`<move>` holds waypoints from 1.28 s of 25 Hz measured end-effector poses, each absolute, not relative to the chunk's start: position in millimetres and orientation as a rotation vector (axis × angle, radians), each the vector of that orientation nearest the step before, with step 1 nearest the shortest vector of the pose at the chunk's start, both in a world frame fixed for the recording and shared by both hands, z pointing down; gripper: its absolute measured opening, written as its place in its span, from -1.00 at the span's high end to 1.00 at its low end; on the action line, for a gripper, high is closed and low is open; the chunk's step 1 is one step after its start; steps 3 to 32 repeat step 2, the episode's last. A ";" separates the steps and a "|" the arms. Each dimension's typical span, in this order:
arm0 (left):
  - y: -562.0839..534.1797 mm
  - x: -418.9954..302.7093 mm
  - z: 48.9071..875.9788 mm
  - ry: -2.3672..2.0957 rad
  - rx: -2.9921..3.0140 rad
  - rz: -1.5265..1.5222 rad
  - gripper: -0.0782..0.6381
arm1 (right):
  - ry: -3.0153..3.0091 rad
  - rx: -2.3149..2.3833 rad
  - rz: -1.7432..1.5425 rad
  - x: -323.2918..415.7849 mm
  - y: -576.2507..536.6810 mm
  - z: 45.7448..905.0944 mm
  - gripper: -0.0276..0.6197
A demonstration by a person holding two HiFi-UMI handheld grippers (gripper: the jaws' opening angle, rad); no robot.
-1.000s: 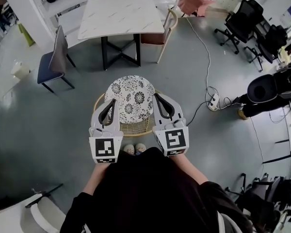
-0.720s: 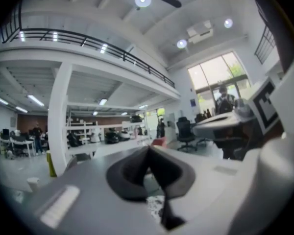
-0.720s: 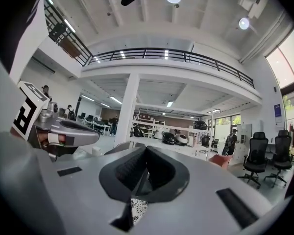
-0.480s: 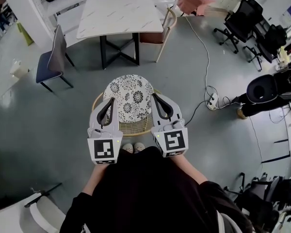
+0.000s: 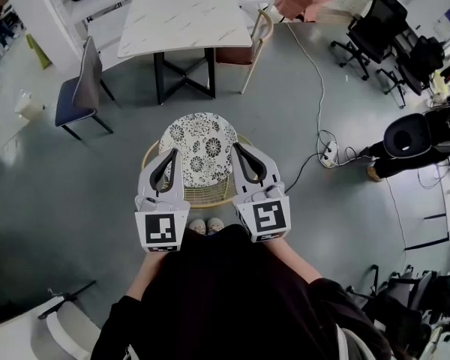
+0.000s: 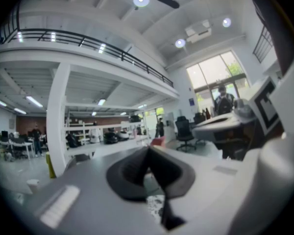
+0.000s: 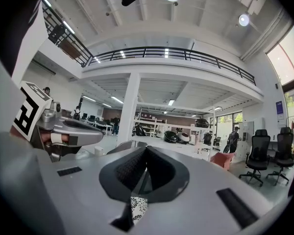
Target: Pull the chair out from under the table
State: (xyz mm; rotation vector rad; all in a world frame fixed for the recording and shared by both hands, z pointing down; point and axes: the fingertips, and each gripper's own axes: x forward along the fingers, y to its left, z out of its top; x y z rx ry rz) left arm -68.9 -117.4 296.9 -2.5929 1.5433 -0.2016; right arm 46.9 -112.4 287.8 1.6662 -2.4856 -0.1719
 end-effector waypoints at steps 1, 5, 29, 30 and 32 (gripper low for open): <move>-117.6 -68.8 297.2 1.541 -2.593 -0.203 0.76 | -2.477 1.675 -0.159 47.7 -113.0 287.0 0.85; -117.9 -68.7 297.5 1.539 -2.593 -0.204 0.76 | -2.468 1.684 -0.146 48.6 -113.7 286.2 0.85; -117.9 -68.7 297.5 1.539 -2.593 -0.204 0.76 | -2.468 1.684 -0.146 48.6 -113.7 286.2 0.85; -117.9 -68.7 297.5 1.539 -2.593 -0.204 0.76 | -2.468 1.684 -0.146 48.6 -113.7 286.2 0.85; -117.9 -68.7 297.5 1.539 -2.593 -0.204 0.76 | -2.468 1.684 -0.146 48.6 -113.7 286.2 0.85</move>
